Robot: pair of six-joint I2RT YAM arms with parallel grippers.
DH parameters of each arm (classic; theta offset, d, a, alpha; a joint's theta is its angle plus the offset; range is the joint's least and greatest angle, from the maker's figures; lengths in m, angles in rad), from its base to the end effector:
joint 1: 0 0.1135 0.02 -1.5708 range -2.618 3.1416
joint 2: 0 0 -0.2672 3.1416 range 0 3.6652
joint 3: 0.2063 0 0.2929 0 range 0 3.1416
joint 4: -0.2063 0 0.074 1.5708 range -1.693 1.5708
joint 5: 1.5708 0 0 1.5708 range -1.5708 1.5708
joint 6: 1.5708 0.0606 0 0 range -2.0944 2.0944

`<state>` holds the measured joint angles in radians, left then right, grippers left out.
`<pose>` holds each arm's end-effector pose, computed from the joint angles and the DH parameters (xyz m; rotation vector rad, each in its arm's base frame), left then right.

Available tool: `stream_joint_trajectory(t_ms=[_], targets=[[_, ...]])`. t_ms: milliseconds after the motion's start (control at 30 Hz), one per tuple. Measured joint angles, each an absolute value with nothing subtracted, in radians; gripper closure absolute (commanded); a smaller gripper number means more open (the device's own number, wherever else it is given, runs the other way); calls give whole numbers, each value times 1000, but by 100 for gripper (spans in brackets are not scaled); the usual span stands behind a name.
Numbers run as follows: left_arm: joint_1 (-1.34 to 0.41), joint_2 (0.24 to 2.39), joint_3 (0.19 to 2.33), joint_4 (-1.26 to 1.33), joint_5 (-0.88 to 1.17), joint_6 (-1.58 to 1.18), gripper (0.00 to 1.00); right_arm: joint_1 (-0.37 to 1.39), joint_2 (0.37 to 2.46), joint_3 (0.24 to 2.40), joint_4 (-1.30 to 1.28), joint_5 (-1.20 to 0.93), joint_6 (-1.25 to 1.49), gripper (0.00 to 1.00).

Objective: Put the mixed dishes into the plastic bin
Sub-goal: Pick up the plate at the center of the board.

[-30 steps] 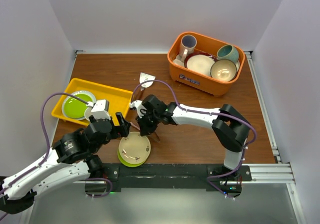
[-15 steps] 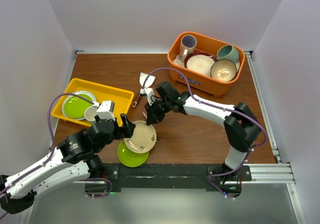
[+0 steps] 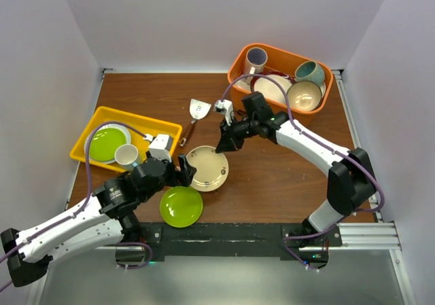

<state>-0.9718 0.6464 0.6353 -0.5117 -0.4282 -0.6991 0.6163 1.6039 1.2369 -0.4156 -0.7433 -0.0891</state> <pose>0.1369 -0.1559 0.2668 0.0238 2.0947 -0.5876 0.3044 0.2659 0.2500 -1.1606 2.0585 1.1305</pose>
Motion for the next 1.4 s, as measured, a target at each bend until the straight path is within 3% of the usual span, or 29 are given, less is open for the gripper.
stream_joint_trajectory(t_ms=[267,433,1000,1167,1333,1400], targets=[[-931,719,635,-361,-281,-633,44,521,1581,1235,-488,-864,-213,100],[-900,783,635,-295,-182,-598,55,491,1581,1236,-548,-912,-292,100],[-872,917,667,-233,-67,-529,61,424,1581,1238,-649,-1022,-427,100],[-866,960,679,-198,-4,-527,73,415,1574,1249,-688,-1043,-476,100],[-863,987,683,-183,30,-531,97,411,1562,1268,-740,-1045,-540,100],[-855,988,684,-180,28,-537,100,410,1562,1275,-761,-1047,-561,100]])
